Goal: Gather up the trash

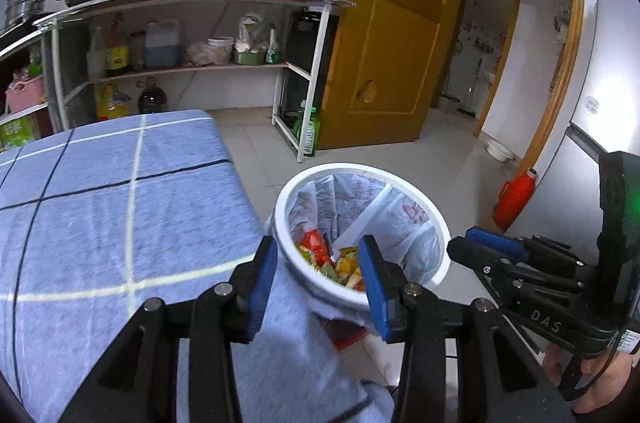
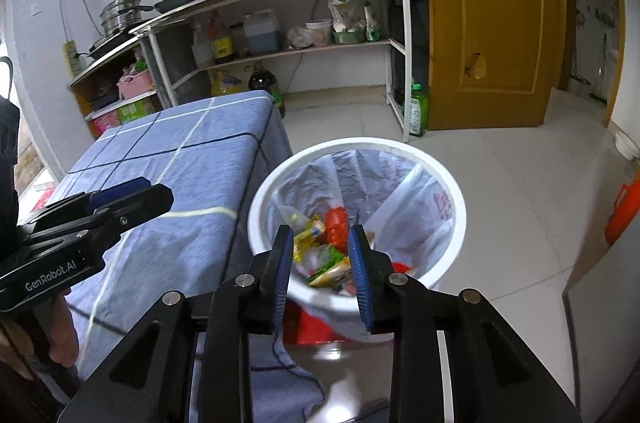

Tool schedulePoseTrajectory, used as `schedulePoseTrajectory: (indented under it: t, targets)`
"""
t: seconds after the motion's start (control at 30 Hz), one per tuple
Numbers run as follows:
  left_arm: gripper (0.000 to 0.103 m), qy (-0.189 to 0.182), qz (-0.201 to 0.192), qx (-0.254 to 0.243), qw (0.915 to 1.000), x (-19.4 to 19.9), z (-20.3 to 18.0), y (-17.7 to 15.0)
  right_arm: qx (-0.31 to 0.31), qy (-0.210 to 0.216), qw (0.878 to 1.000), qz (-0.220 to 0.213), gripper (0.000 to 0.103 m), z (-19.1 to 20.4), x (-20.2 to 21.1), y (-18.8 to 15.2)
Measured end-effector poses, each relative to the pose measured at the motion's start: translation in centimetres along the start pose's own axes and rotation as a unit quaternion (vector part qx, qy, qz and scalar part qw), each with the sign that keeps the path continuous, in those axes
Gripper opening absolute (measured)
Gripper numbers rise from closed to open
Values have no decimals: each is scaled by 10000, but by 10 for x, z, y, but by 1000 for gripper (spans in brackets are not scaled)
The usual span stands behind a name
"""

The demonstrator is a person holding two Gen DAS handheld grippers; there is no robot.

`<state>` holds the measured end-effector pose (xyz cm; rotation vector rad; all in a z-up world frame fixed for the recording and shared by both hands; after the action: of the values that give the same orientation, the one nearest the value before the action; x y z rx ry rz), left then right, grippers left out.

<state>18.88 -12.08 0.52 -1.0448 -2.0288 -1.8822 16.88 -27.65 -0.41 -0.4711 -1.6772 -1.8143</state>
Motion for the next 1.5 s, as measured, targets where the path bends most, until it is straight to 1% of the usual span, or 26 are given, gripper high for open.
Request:
schedulePoseTrajectory:
  t: [0.13, 0.33, 0.5, 0.6, 0.77, 1.03, 1.17, 1.5]
  targets:
    - [46, 156, -66, -60, 9998, 18, 5, -14, 123, -52, 9999, -70, 30, 12, 17, -15]
    - [47, 277, -69, -55, 9996, 41, 9, -38, 247, -83, 9996, -131, 31, 26, 41, -41]
    - [47, 417, -117, -80, 9990, 59, 6, -57, 188, -68, 9996, -178, 32, 31, 58, -61]
    - [47, 405, -97, -24, 9991, 68, 7, -67, 135, -95, 9996, -209, 32, 35, 66, -73]
    - [47, 532, -126, 37, 9985, 82, 9, -81, 215, -163, 9994, -214, 32, 43, 75, -86]
    - [47, 656, -185, 199, 9975, 96, 17, -96, 265, -232, 9990, -290, 32, 46, 83, -91]
    - [47, 701, -234, 203, 9971, 100, 18, -97, 272, -251, 9988, -331, 32, 46, 85, -90]
    - [47, 688, -205, 213, 9972, 101, 15, -99, 227, -268, 9988, -338, 32, 42, 87, -89]
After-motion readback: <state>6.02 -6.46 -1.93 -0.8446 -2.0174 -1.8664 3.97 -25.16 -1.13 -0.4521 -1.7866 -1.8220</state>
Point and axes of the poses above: each gripper's, at about its wrist camera, not at the fingertips, and x roughly against the way its jaws point, z to its left, y to its top, the point moved 5 cm from there along -x, roughly the way its jaws point, and after that the axes turned 1 degree about y, right-handed, at the moved point
